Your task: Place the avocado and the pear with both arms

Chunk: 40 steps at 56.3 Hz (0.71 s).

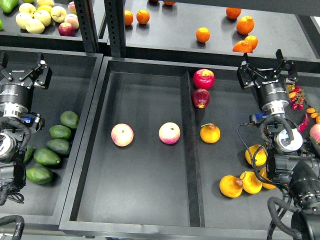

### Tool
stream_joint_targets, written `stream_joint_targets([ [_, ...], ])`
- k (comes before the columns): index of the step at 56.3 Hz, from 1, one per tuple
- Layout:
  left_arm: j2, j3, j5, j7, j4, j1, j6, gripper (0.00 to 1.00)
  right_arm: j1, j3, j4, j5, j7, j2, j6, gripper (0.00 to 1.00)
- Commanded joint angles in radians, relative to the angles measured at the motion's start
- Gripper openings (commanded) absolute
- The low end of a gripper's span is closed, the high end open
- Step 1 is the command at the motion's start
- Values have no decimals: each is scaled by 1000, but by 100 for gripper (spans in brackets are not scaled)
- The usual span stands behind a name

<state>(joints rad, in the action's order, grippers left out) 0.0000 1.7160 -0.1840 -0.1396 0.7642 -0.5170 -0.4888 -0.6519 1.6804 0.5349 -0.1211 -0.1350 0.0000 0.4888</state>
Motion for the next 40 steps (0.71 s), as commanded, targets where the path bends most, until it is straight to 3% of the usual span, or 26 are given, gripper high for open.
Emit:
stream_joint_targets([
  [1,0,-3,-2,0,3,0,0,99,2,-1,2,0,0,0,0,99],
  [40,0,-1,-2,0,6,8,0,99,58,-15,86,0,-2,0,0,99],
])
